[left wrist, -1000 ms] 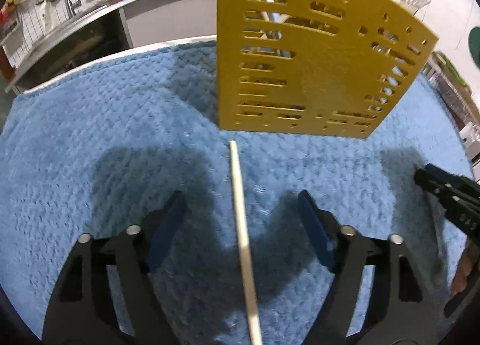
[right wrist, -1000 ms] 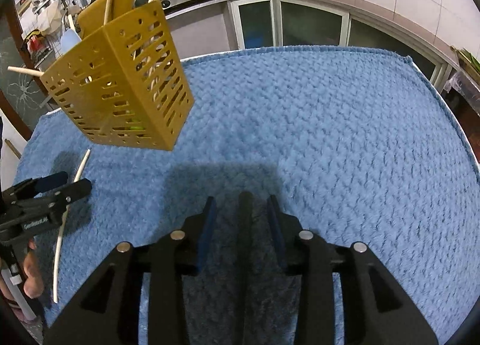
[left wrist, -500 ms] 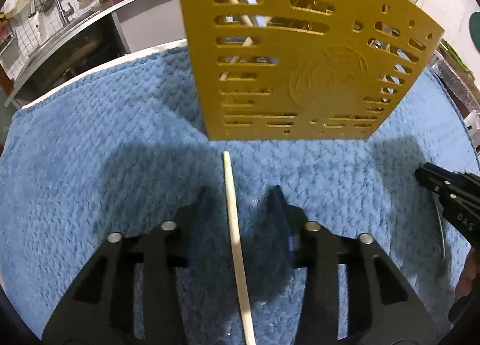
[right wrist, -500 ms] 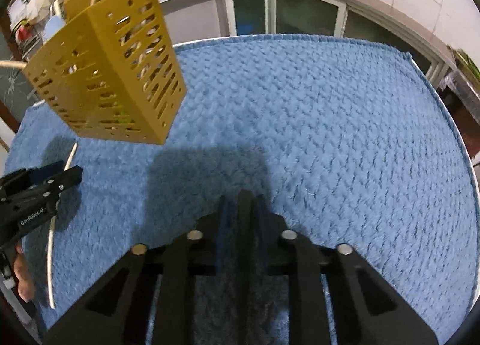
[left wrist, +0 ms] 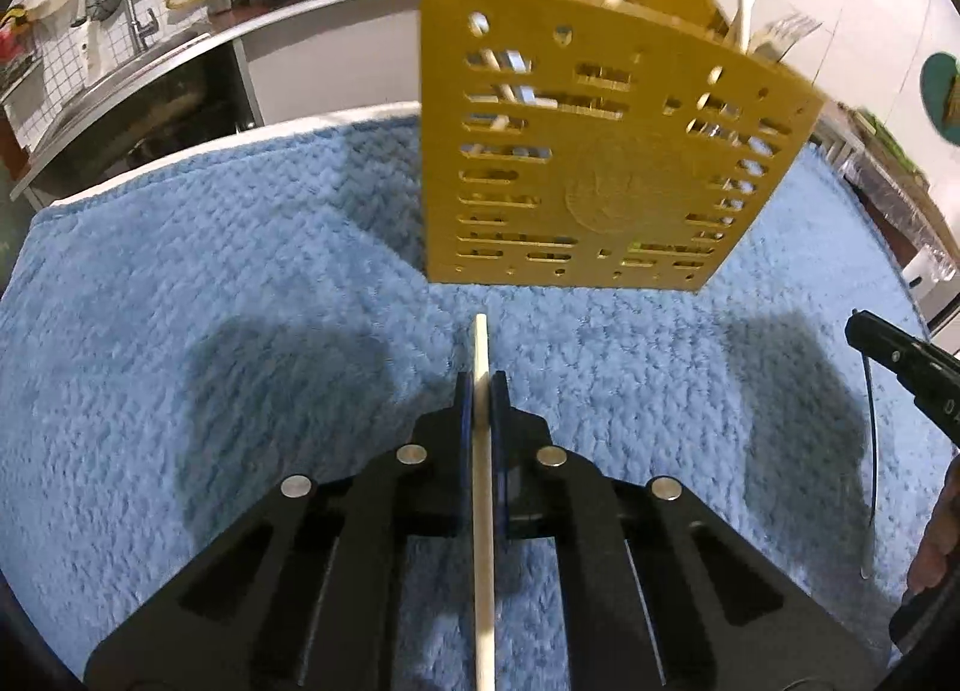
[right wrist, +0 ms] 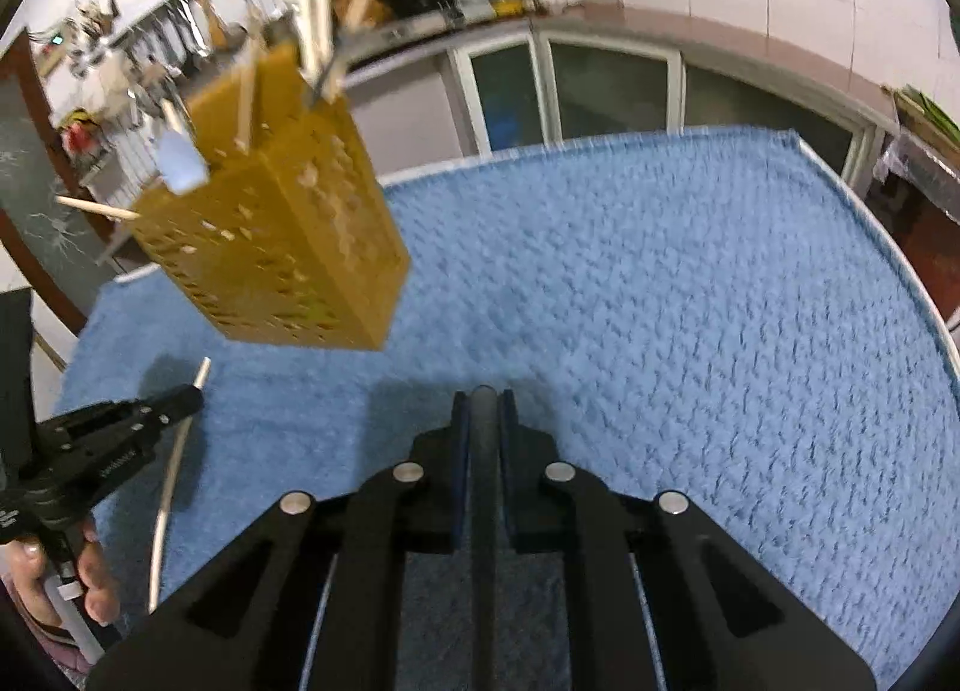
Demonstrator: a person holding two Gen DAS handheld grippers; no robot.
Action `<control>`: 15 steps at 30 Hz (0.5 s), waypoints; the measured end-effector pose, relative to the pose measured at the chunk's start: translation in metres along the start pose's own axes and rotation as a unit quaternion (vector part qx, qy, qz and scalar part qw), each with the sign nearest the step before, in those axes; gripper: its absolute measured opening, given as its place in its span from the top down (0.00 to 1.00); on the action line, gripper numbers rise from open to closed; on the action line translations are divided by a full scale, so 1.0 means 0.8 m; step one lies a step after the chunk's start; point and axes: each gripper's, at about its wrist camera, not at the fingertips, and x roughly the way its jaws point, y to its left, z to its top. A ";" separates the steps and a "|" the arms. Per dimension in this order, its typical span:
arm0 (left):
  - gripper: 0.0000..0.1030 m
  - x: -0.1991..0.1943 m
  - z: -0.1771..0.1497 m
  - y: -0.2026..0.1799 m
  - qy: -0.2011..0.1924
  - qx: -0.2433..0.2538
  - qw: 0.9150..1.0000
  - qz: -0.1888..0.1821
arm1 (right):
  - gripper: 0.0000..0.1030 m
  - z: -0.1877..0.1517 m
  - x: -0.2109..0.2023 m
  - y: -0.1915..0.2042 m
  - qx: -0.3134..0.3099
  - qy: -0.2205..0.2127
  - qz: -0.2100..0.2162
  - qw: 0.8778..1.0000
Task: Organize utensils
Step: 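Raise the held chopstick with the left gripper above the yellow holder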
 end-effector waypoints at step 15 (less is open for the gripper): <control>0.96 -0.100 -0.016 0.029 -0.138 -0.042 0.988 -0.058 | 0.91 -0.008 -0.055 0.010 -0.004 -0.111 0.039 0.993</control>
